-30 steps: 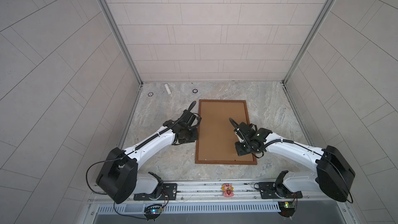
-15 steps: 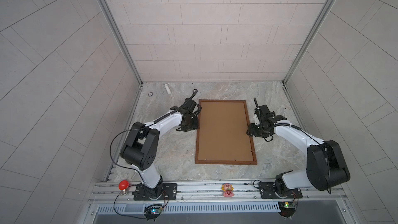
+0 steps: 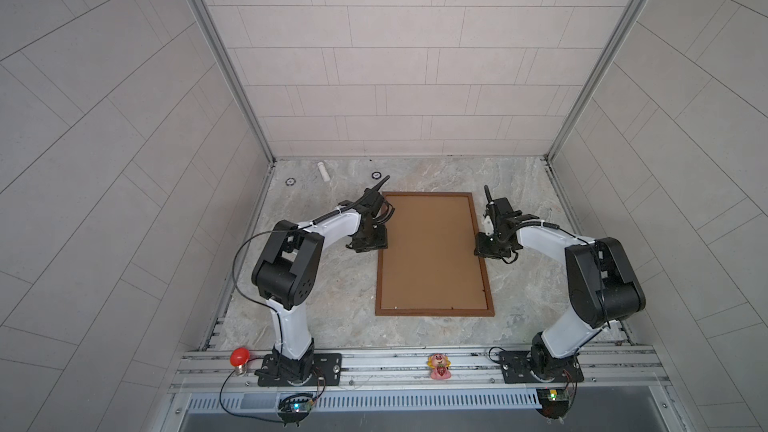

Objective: Put the photo into the frame

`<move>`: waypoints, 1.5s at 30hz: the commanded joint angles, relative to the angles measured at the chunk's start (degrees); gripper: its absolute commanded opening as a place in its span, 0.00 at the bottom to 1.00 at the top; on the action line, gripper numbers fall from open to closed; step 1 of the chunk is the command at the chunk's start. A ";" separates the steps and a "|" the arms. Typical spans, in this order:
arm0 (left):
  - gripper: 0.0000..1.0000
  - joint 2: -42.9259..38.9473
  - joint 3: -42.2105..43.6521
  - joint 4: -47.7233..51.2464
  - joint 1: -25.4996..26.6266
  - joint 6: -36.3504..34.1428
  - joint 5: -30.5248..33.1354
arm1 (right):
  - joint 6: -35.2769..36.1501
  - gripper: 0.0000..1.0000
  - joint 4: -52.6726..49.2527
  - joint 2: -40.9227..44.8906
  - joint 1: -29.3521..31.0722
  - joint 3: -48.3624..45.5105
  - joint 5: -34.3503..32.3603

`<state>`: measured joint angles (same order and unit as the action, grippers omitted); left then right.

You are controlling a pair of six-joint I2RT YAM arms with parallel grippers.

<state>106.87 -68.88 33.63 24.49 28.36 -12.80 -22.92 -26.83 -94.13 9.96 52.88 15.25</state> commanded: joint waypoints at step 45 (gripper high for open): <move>0.29 -17.59 8.06 13.03 -2.17 -3.29 3.81 | -0.85 0.14 -4.81 13.25 4.59 3.65 0.49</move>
<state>88.90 -58.70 41.19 22.68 26.98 -10.44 -25.58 -32.64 -77.14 16.05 54.13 16.36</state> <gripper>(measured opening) 0.285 0.145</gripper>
